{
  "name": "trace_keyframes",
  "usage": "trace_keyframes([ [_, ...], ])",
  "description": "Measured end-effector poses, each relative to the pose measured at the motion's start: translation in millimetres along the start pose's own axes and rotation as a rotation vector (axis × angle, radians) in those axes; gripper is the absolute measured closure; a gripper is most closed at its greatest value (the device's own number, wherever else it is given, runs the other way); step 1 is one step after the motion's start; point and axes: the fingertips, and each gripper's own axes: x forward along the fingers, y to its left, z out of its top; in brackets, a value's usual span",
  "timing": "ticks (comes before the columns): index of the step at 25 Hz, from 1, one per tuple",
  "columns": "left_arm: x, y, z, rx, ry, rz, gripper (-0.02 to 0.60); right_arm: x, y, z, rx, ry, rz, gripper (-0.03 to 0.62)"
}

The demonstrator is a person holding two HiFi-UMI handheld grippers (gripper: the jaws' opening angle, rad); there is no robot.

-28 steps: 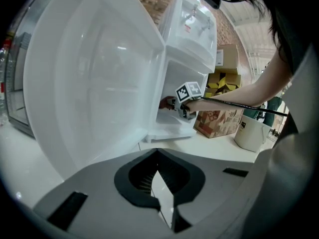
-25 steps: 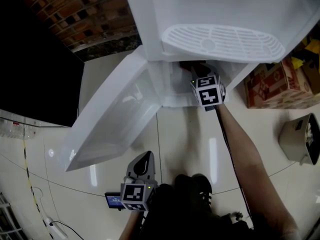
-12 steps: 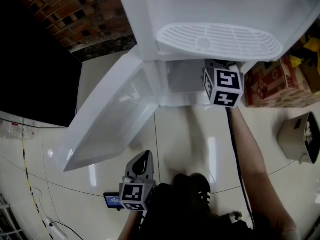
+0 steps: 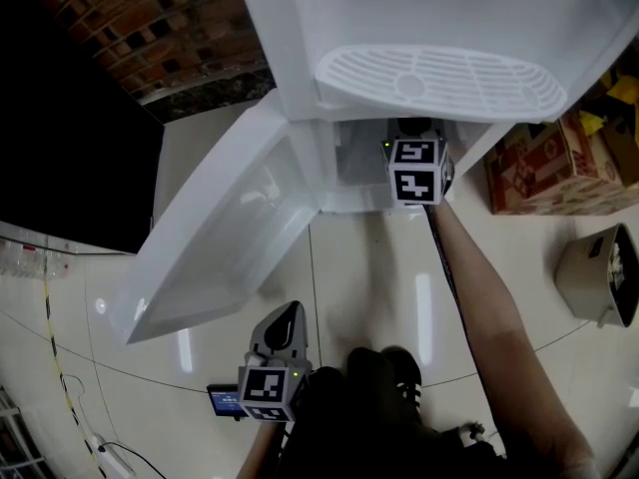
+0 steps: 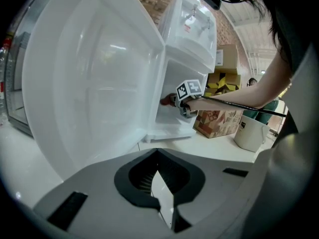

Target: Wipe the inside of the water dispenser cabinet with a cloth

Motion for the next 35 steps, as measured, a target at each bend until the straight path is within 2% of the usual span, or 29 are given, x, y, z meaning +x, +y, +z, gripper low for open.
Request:
trace_keyframes([
  [3, -0.2, 2.0, -0.9, -0.003, 0.0, 0.001, 0.601, 0.2, 10.1, -55.7, 0.024, 0.13, 0.006, 0.511],
  [5, -0.7, 2.7, -1.3, -0.005, 0.0, 0.004, 0.601, 0.2, 15.2, -82.7, 0.059, 0.174, 0.011, 0.511],
  [8, -0.7, 1.8, -0.6, -0.004, -0.002, 0.002, 0.601, -3.5, 15.6, -87.6, 0.053, 0.177, 0.016, 0.511],
  [11, -1.0, 1.7, 0.0, -0.002, -0.004, 0.002, 0.601, -17.1, 4.7, -54.5, 0.034, 0.113, -0.011, 0.511],
  [16, 0.7, -3.0, 2.3, 0.0, -0.011, -0.008, 0.601, -55.9, -17.3, 28.8, 0.051, -0.127, -0.09, 0.511],
  [19, 1.4, -5.7, 2.5, 0.005, -0.011, -0.015, 0.601, -79.6, -34.7, 67.0, 0.11, -0.232, -0.166, 0.511],
  [21, 1.2, -6.1, 2.9, 0.003, -0.013, -0.014, 0.601, -88.2, -47.3, 75.4, 0.157, -0.266, -0.225, 0.511],
  [23, 1.0, -6.4, 4.1, 0.001, -0.017, -0.013, 0.601, -87.3, -55.2, 70.7, 0.187, -0.248, -0.269, 0.511],
  [27, -0.5, -5.2, 3.7, -0.002, -0.017, -0.01, 0.601, -77.3, -58.9, 30.3, 0.196, -0.126, -0.317, 0.513],
  [35, 0.4, -3.0, 2.7, -0.007, -0.021, -0.007, 0.601, -81.2, -52.3, -53.8, 0.253, 0.087, -0.334, 0.513],
])
